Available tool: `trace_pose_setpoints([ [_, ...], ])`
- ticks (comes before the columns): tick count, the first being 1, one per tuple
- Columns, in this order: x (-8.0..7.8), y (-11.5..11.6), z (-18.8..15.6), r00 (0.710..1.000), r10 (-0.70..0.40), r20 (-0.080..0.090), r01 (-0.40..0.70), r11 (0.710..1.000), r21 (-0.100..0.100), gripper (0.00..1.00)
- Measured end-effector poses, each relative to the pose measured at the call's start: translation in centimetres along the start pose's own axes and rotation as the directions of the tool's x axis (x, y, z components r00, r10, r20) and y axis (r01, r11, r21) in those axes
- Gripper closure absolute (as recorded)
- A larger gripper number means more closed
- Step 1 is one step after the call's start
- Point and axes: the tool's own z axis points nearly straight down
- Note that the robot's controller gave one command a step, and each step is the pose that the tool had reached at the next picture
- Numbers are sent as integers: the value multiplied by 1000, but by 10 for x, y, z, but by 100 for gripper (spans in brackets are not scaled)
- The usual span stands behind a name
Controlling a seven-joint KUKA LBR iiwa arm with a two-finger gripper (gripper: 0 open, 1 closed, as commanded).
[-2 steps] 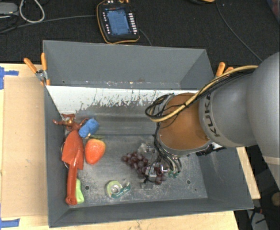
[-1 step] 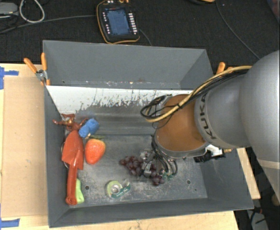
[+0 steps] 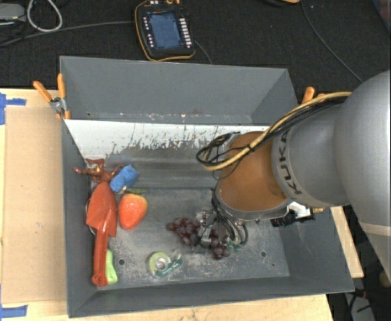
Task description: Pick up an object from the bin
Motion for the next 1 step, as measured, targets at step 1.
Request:
trace_pose_setpoints([
  [1,2,-1,-23,1000,1,-6,-1,1000,1,100],
])
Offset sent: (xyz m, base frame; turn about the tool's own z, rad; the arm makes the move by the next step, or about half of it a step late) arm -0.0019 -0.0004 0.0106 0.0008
